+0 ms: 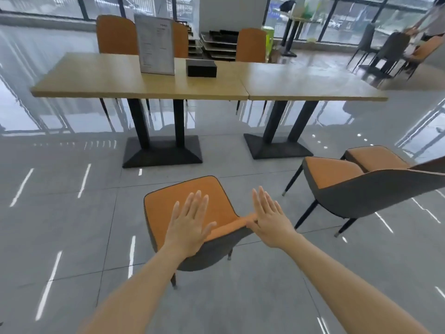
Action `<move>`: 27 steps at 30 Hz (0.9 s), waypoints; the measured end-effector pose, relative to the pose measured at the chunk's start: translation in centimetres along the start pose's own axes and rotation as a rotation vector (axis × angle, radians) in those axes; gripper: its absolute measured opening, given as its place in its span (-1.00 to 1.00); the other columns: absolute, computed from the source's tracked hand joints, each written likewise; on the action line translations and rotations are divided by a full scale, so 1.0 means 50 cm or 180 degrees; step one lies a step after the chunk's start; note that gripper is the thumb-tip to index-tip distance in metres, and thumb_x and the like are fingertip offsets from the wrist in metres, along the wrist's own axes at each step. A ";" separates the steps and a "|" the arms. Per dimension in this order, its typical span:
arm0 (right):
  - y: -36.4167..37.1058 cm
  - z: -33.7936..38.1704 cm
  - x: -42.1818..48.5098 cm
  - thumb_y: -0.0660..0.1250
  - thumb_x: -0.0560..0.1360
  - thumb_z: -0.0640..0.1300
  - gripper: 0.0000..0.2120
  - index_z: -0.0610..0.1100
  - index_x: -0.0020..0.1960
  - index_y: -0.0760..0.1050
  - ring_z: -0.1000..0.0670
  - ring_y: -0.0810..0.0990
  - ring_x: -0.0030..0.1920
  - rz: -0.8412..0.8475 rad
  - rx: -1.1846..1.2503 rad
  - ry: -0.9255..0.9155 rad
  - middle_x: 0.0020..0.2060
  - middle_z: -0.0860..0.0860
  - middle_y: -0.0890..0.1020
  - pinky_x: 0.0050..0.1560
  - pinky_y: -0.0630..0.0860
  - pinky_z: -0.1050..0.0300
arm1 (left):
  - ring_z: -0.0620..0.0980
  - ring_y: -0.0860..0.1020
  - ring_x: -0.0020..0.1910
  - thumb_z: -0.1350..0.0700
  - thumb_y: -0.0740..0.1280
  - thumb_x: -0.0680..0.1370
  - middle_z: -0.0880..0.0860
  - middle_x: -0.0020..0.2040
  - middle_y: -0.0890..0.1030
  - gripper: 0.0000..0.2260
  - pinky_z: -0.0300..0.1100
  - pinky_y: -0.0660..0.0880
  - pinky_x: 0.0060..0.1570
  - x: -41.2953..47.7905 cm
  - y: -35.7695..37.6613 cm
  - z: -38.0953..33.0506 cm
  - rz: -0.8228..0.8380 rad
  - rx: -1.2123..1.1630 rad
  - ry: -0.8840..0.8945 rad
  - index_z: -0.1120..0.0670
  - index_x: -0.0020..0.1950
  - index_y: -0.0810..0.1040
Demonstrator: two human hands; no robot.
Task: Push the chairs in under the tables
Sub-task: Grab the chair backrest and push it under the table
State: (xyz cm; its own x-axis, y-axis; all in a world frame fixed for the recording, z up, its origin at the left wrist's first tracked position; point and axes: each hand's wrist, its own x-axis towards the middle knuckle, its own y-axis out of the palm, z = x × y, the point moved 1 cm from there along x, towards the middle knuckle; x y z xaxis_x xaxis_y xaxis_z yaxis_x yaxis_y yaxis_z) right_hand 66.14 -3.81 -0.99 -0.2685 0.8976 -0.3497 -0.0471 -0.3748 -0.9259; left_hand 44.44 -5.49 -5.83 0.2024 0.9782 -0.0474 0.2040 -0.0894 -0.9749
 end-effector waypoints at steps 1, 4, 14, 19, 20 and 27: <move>0.000 -0.025 -0.003 -0.02 0.59 0.20 -0.26 -0.08 0.46 -0.45 -0.05 -0.33 0.51 0.0064 0.0014 -0.0091 0.49 -0.04 -0.38 0.50 -0.25 0.00 | -0.02 -0.35 0.48 -0.35 -0.43 0.40 -0.04 0.45 -0.42 -0.34 -0.01 -0.36 0.39 -0.002 0.011 -0.022 0.0062 0.0007 -0.0036 -0.06 0.40 -0.46; 0.007 -0.081 -0.005 0.07 0.56 0.21 -0.21 -0.03 0.48 -0.40 -0.04 -0.28 0.52 0.0320 0.0023 -0.0314 0.51 -0.04 -0.33 0.51 -0.21 0.00 | 0.01 -0.21 0.54 -0.34 -0.10 0.52 -0.01 0.56 -0.21 -0.32 0.04 -0.23 0.47 -0.010 0.038 -0.070 0.0391 0.0077 -0.0106 -0.07 0.50 -0.27; 0.062 -0.120 0.047 0.27 0.52 -0.08 -0.41 0.09 0.45 0.08 -0.12 0.22 0.40 0.0070 -0.0345 -0.0844 0.38 -0.04 0.28 0.39 0.22 -0.01 | 0.12 0.42 0.25 0.11 0.29 0.50 0.07 0.29 0.41 -0.42 -0.01 0.42 0.15 -0.043 0.076 -0.064 0.0777 0.0424 -0.0841 -0.08 0.45 0.11; 0.062 -0.100 0.089 0.24 0.51 -0.25 -0.46 0.07 0.38 0.15 -0.15 0.33 0.32 0.0182 -0.0572 -0.0794 0.29 -0.07 0.38 0.25 0.41 -0.10 | 0.09 0.50 0.13 0.04 0.29 0.52 0.06 0.18 0.50 -0.53 -0.06 0.49 0.03 -0.038 0.072 -0.036 0.0867 0.0323 -0.0936 -0.07 0.38 0.21; 0.060 -0.097 0.098 0.23 0.51 -0.27 -0.46 0.07 0.38 0.15 -0.15 0.36 0.29 0.0231 -0.0609 -0.0782 0.26 -0.08 0.41 0.20 0.44 -0.10 | 0.09 0.51 0.12 0.03 0.28 0.53 0.06 0.18 0.50 -0.55 -0.07 0.49 0.01 -0.035 0.072 -0.033 0.0888 0.0298 -0.0940 -0.08 0.38 0.22; 0.068 -0.091 0.155 0.19 0.51 -0.27 -0.52 0.07 0.34 0.19 -0.16 0.40 0.23 0.0569 -0.0588 -0.0575 0.19 -0.08 0.46 0.16 0.45 -0.18 | 0.11 0.50 0.12 0.07 0.24 0.54 0.07 0.19 0.49 -0.54 -0.06 0.47 -0.05 -0.026 0.076 -0.007 0.0828 0.0296 -0.0840 -0.10 0.40 0.19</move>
State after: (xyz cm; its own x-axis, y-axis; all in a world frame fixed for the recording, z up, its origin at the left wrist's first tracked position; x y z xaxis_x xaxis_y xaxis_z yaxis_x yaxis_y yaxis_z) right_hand 68.26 2.94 -7.51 -0.4241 0.7593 -0.4936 0.1875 -0.4596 -0.8681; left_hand 45.26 -7.14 -9.38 -0.0202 0.9408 -0.3384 0.0880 -0.3355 -0.9379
